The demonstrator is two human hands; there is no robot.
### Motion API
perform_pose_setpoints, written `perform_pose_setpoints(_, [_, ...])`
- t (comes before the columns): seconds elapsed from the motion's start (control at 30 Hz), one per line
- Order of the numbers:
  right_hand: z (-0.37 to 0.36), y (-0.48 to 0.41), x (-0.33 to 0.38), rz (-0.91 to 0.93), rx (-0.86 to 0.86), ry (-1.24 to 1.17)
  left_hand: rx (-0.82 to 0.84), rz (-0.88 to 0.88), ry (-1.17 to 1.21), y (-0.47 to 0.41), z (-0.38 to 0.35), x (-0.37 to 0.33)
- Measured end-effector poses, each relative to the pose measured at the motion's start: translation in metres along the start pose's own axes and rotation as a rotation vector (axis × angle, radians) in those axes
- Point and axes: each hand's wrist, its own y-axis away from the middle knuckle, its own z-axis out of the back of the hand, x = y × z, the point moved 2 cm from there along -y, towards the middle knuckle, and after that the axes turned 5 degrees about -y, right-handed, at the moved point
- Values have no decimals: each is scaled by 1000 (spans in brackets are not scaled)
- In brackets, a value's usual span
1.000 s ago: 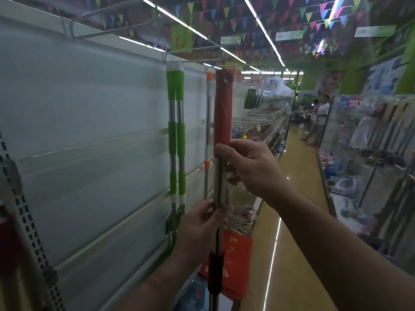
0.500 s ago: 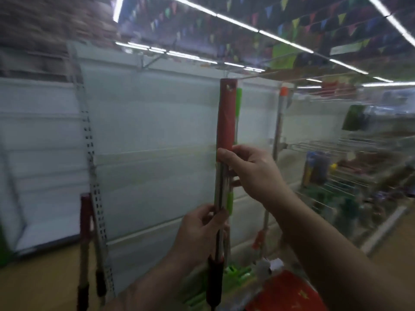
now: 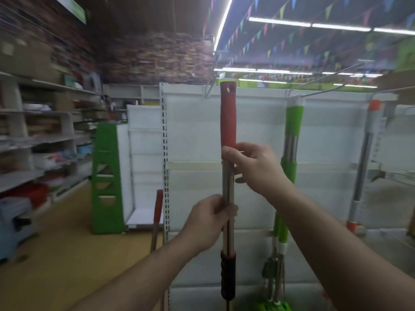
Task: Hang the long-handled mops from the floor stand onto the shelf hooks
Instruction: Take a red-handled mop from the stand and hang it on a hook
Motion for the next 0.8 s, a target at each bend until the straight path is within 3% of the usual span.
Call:
perform_pose_setpoints(0.33, [-4,-18,22,116,-5,28,-41,-86,-58,-9,19,-21])
perform_pose_setpoints(0.8, [-17,-42,10,97,3,39,-55,-104,-69,-25,30,-5])
